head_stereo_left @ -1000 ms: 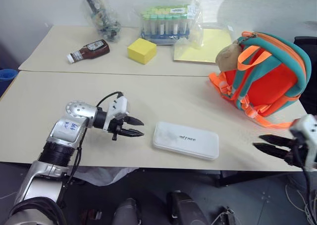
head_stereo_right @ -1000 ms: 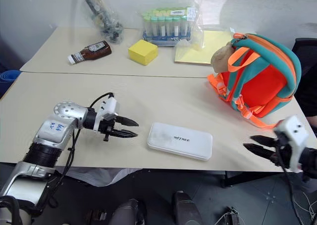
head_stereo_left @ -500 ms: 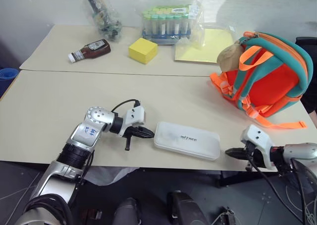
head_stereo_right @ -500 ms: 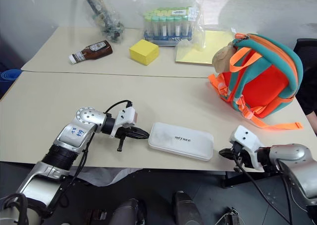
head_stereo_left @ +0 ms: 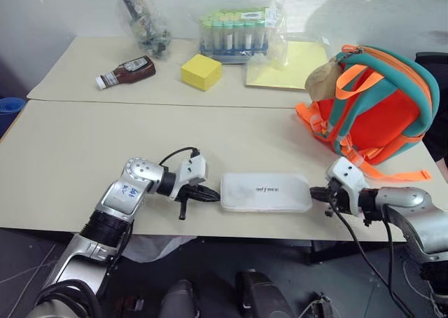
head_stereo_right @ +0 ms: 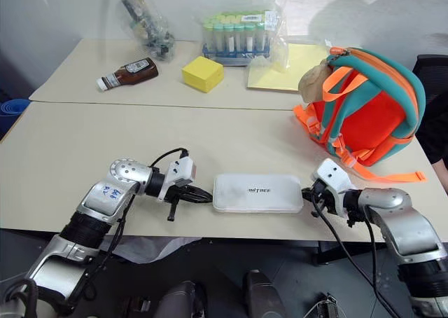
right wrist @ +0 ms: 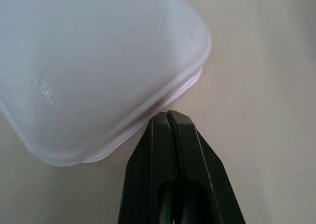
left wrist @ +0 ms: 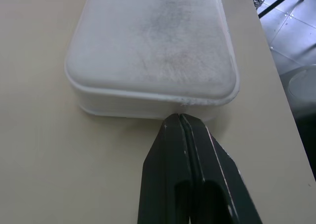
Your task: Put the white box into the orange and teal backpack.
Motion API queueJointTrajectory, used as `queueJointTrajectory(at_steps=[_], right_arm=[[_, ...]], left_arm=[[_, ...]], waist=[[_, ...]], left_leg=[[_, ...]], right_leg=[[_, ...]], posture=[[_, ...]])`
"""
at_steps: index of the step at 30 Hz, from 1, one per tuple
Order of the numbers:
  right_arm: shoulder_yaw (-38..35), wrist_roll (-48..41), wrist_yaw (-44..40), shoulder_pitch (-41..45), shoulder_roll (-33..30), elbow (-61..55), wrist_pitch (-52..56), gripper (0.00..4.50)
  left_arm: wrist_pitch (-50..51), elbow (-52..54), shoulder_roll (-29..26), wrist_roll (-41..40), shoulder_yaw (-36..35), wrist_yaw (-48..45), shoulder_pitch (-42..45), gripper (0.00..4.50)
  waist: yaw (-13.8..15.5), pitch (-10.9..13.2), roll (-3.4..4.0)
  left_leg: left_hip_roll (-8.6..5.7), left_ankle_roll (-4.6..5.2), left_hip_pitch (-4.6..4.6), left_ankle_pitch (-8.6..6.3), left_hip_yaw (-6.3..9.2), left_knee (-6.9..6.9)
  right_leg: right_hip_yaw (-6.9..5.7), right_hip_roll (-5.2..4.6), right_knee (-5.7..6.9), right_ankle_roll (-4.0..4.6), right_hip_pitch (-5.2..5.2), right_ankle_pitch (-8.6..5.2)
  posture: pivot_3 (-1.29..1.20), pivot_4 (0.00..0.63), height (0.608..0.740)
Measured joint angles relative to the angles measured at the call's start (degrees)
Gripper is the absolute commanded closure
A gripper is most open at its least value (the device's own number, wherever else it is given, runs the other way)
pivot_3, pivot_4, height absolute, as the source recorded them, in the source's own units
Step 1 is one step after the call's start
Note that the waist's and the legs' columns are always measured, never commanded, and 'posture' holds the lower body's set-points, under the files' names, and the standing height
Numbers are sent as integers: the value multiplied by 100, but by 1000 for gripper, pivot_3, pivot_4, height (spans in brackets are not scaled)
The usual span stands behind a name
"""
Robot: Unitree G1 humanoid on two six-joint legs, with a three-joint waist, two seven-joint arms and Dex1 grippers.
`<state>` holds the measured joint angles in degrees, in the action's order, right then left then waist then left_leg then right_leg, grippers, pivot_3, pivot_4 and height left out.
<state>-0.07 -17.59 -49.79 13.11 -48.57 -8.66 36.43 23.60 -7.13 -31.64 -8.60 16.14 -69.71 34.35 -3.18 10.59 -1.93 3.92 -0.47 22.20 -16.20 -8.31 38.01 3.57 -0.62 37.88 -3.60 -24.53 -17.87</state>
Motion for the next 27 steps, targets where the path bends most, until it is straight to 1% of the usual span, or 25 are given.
queueJointTrajectory(at_steps=[2, 3, 5, 6, 8, 9, 11, 13, 15, 17, 20, 22, 24, 27], right_arm=[[10, 41, -43, -16, -17, -19, -36, 4500], [1, 38, -87, -64, -55, -45, -50, 4500], [-31, 35, -196, -197, -196, -112, -127, 4500], [-54, 34, -250, -267, -280, -139, -148, 4500], [-148, 27, -405, -432, -465, -182, -172, 4500], [-175, 27, -442, -472, -508, -186, -181, 4500], [-249, 36, -544, -573, -595, -185, -277, 4500], [-260, 43, -587, -617, -630, -185, -320, 4500], [-265, 74, -592, -631, -633, -161, -407, 4500], [-263, 120, -552, -627, -624, -135, -514, 4500], [-265, 168, -442, -626, -490, -122, -550, 4500], [-264, 180, -370, -622, -415, -122, -590, 4500], [-241, 194, -317, -599, -300, -122, -627, 4500], [-220, 197, -293, -582, -241, -124, -653, 4500]], left_arm=[[375, 10, -59, -64, -37, 32, 8, 4127], [689, 5, -180, -126, -46, 9, 15, 4009], [1345, -11, -488, -331, -154, -111, 20, 3472], [1654, -16, -618, -446, -239, -172, 32, 3109], [2652, -54, -820, -829, -401, -323, 179, 2595], [2913, -58, -871, -938, -460, -349, 211, 2276], [3876, -214, -913, -1346, -644, -372, 377, 1797], [4449, -263, -894, -1579, -721, -312, 431, 1208], [5032, -348, -692, -1684, -806, -6, 525, 613], [5442, -481, -401, -1718, -938, 410, 606, 613], [5935, -481, -164, -1822, -1222, 848, 651, 613], [6211, -517, 228, -1828, -1567, 1263, 677, 613], [6553, -834, 700, -1857, -1978, 1706, 854, 613], [6725, -887, 943, -2046, -2098, 2024, 892, 613]], waist=[[0, 0, 0], [-5, 0, 0], [-6, 0, 0], [-1, 0, 0], [13, 0, 0], [19, 0, 0], [32, 0, 0], [23, 0, 0], [20, 0, 0], [22, 0, -1], [22, -2, 1], [33, -4, 3], [73, -6, 3], [82, -7, 4]], left_leg=[[1, 0, 1, 0, 1, -1], [1, 0, 0, 0, 1, -2], [5, -2, 0, -1, 2, -3], [6, -2, 0, -1, 4, -3], [1, -2, 1, -1, 4, -1], [-2, -1, 1, -1, 6, -1], [-11, 3, 2, -2, 6, 1], [-11, 6, 3, -4, 6, 2], [-11, 5, 3, -4, 6, 3], [-11, 5, 2, -4, 7, 6], [-9, 1, -3, -2, 9, 6], [-11, 1, -6, -2, 9, 9], [-14, 2, -7, -2, 10, 16], [-13, -2, -7, -4, 9, 12]], right_leg=[[-1, 3, 0, 1, -1, -1], [-1, 5, 0, 2, -2, -2], [-4, 6, 3, 6, -3, -4], [-7, 5, 2, 7, -2, -4], [-10, 2, 3, 6, -1, -5], [-13, 4, 2, 4, 0, -6], [-13, 4, 3, -1, 0, -8], [-11, 0, 2, -3, 0, -9], [-11, -2, 4, -3, 1, -9], [-9, -3, 6, -3, 1, -9], [-7, -6, 8, -3, 6, -9], [-10, -7, 11, -3, 10, -9], [-11, -3, 11, -6, 14, -7], [-8, -8, 8, -7, 14, -7]], posture=[[0, 150, 740], [0, 150, 740], [0, 150, 740], [0, 150, 740], [0, 150, 740], [0, 150, 740], [0, 150, 740], [0, 150, 740], [0, 150, 740], [0, 150, 740], [0, 150, 740], [0, 150, 740], [0, 150, 740], [0, 150, 740]])
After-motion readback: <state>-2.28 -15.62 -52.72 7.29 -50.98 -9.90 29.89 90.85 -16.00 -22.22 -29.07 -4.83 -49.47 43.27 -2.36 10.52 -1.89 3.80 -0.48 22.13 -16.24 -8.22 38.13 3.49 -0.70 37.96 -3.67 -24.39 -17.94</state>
